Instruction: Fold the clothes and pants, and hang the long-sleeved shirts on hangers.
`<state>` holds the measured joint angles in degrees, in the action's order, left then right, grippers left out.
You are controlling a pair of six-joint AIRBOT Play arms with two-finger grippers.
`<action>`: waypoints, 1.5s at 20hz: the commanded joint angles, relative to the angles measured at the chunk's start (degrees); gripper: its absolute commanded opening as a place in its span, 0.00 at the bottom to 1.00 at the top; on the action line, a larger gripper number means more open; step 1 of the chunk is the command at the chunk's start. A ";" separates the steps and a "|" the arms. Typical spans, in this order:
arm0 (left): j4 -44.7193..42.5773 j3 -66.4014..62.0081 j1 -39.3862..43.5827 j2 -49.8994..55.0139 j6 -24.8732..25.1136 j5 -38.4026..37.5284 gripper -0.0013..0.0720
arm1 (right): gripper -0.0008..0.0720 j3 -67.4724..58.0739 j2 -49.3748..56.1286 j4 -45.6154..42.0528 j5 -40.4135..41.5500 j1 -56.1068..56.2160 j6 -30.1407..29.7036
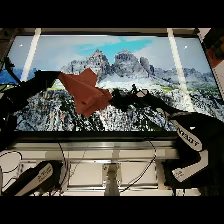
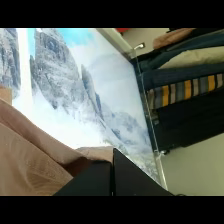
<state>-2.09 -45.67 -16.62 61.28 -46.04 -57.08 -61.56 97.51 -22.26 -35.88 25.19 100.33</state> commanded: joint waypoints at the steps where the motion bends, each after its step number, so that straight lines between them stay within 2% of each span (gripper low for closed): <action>1: -3.26 0.02 0.76 0.98 -0.02 0.02 0.02 | 0.08 -0.83 0.63 -0.70 -0.63 0.26 -0.37; 2: -4.00 0.04 1.29 1.57 -0.02 0.04 0.02 | 0.03 -0.83 0.55 -0.94 -0.72 0.26 -1.33; 6: -3.82 -0.28 4.33 4.68 -0.04 1.73 0.02 | 0.03 -2.56 -0.96 -1.46 -0.66 -2.49 -4.07; 8: -3.85 -3.39 6.01 6.54 -1.46 2.86 0.02 | 0.03 -7.13 -1.64 -4.55 -0.59 -6.08 -4.33; 13: -3.85 -23.89 13.57 15.34 -4.61 3.08 0.02 | 0.03 -27.56 -1.60 -6.49 -0.61 -16.11 -11.39; 17: -3.89 -43.43 15.85 23.26 -8.00 3.28 0.02 | 0.03 -42.38 -1.60 -9.81 -2.73 -21.07 -11.45; 20: -4.15 -47.10 15.72 24.22 -7.50 1.77 0.02 | 0.03 -47.25 -1.60 -16.61 -9.16 -22.82 -11.34; 22: -12.48 -47.10 15.06 24.24 -7.93 -4.44 0.02 | 0.03 -47.47 -1.55 -21.64 -17.40 -23.54 -11.34; 24: -30.05 -46.62 15.52 24.24 -13.03 -12.68 0.02 | 0.03 -47.39 -1.14 -29.94 -29.86 -23.76 -11.28; 26: -45.33 -43.30 17.59 24.17 -14.62 -18.71 0.02 | 0.02 -44.54 -1.07 -35.91 -41.22 -23.58 -11.34; 28: -52.54 -36.35 19.61 23.76 -17.00 -19.52 0.02 | 0.02 -38.82 -1.38 -37.42 -45.53 -23.58 -11.52; 30: -55.01 -26.84 20.92 22.34 -17.00 -17.94 0.02 | 0.03 -29.57 -2.86 -37.42 -45.46 -22.69 -12.76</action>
<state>-45.43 -81.60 2.35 84.66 -61.01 -72.75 -99.29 95.74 -55.83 -74.15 1.96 88.64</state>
